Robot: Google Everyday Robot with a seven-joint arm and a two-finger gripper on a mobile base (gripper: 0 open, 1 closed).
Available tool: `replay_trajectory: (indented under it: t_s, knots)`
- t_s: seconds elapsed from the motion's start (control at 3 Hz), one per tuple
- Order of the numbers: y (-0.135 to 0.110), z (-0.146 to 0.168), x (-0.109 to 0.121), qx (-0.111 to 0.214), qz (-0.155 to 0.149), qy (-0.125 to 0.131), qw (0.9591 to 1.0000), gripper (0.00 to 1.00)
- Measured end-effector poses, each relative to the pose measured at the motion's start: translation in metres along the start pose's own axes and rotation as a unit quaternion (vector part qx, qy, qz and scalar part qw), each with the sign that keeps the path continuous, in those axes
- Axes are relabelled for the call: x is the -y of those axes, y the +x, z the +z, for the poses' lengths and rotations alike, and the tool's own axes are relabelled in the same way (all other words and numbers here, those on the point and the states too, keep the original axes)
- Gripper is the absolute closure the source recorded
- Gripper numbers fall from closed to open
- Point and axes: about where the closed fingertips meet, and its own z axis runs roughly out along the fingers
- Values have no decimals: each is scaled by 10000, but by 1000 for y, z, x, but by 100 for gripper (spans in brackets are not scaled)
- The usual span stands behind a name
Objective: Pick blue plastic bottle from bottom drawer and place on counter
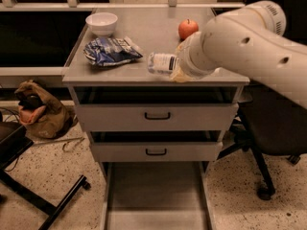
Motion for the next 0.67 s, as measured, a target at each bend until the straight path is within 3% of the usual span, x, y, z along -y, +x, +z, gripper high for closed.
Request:
replay_trajectory:
  t_s: [0.33, 0.67]
  knots:
    - [20, 48, -11, -56, -37, 304, 9995, 100]
    - [24, 57, -12, -69, -37, 367, 9993, 100]
